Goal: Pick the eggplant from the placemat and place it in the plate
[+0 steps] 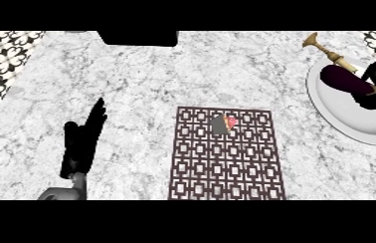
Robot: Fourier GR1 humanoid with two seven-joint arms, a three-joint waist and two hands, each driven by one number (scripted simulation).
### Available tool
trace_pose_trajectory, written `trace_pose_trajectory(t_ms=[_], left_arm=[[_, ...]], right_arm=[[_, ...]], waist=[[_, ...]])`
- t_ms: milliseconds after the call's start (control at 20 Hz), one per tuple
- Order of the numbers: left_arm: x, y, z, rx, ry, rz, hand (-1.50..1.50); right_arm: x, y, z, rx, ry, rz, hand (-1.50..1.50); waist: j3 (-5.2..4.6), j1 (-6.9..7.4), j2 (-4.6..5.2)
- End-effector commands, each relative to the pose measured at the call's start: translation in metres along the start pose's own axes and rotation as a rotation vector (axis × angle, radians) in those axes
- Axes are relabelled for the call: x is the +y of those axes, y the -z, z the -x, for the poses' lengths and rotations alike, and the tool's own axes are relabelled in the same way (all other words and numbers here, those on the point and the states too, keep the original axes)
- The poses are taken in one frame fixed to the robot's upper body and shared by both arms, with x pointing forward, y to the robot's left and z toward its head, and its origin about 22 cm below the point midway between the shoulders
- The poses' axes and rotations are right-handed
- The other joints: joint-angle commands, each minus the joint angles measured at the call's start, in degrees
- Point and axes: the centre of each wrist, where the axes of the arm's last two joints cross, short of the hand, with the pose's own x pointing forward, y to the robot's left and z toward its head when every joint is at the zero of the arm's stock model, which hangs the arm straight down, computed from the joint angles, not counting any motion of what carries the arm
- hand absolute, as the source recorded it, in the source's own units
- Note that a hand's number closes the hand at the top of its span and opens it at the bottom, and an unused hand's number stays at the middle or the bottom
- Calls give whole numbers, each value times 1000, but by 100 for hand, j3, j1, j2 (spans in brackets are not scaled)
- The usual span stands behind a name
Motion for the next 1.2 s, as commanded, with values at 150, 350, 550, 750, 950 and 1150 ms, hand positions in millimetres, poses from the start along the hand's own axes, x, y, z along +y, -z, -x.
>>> trace_pose_trajectory(t_ms=[150, 350, 550, 750, 950, 1150], left_arm=[[-18, 3, -5, -12, 8, 5, 0], [-9, -2, 0, 1, -10, 19, 0], [-4, 9, -8, -4, 8, -2, 0], [13, 6, -6, 9, -7, -7, 0], [-1, 8, -16, -7, 1, -8, 0], [-16, -3, -3, -8, 3, 17, 0]], right_arm=[[-17, -6, 26, 83, -13, -240, -150], [14, -14, 34, -53, 30, -255, -150], [-5, -7, 28, -217, 276, -142, -150], [-24, -4, 29, -273, 642, 11, -150], [-42, -27, 59, -236, 791, -14, -150], [-42, -36, 69, -232, 832, -18, -150]], waist=[[9, 80, 46], [15, 74, 36], [17, -27, 29], [18, -43, -7], [16, -51, 17], [20, 33, 33]])
